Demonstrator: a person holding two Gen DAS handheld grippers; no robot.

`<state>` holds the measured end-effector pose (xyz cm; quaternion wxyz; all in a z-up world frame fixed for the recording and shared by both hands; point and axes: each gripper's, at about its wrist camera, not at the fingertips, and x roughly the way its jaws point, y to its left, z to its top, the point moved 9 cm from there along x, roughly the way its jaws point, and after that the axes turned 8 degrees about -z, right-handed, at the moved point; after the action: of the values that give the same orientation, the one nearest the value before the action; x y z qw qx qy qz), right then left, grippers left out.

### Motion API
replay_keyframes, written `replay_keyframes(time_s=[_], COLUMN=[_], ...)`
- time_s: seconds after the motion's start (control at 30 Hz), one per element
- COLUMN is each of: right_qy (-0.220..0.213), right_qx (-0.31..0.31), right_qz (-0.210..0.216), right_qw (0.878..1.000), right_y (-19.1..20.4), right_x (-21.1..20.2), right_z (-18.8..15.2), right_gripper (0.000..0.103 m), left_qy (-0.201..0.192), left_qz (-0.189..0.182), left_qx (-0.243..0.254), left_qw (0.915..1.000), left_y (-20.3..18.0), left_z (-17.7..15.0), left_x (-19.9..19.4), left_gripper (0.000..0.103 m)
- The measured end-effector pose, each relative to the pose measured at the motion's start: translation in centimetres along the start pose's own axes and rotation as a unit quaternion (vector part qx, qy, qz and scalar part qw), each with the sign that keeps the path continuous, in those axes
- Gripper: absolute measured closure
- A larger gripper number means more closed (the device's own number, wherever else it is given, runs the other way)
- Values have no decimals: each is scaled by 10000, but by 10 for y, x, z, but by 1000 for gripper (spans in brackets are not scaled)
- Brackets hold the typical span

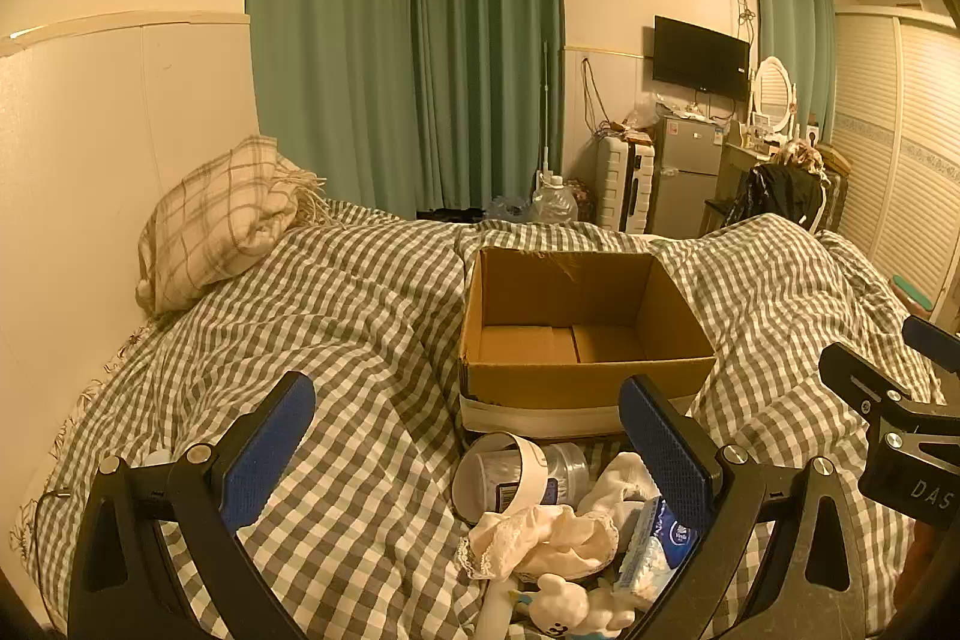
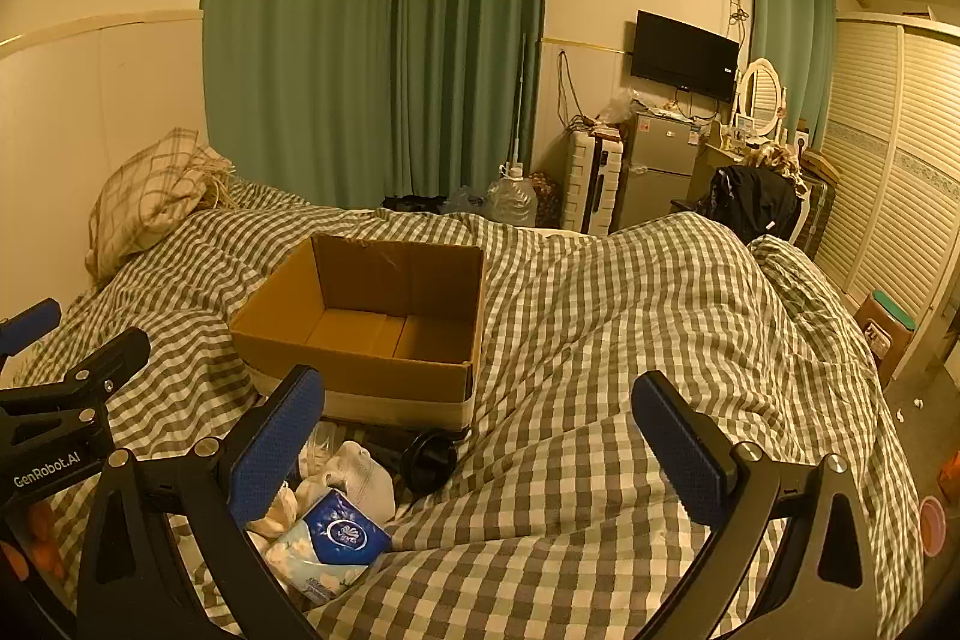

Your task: Organize objects

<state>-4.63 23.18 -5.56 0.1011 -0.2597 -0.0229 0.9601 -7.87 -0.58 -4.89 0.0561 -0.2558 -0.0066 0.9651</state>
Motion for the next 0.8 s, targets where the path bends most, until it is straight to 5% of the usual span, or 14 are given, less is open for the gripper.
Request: replay_keyframes(time_s=[0.8], right_qy=[17], right_qx=[-31], right_qz=[-15], right_qw=[10000], right_y=[2], right_x=[3], right_z=[-3], right_gripper=[0], left_qy=[-28], left_qz=[-12], left_qx=[-20], left_qw=[10000], left_y=[-2], left_z=[-2], left_x=[-2], left_gripper=[0])
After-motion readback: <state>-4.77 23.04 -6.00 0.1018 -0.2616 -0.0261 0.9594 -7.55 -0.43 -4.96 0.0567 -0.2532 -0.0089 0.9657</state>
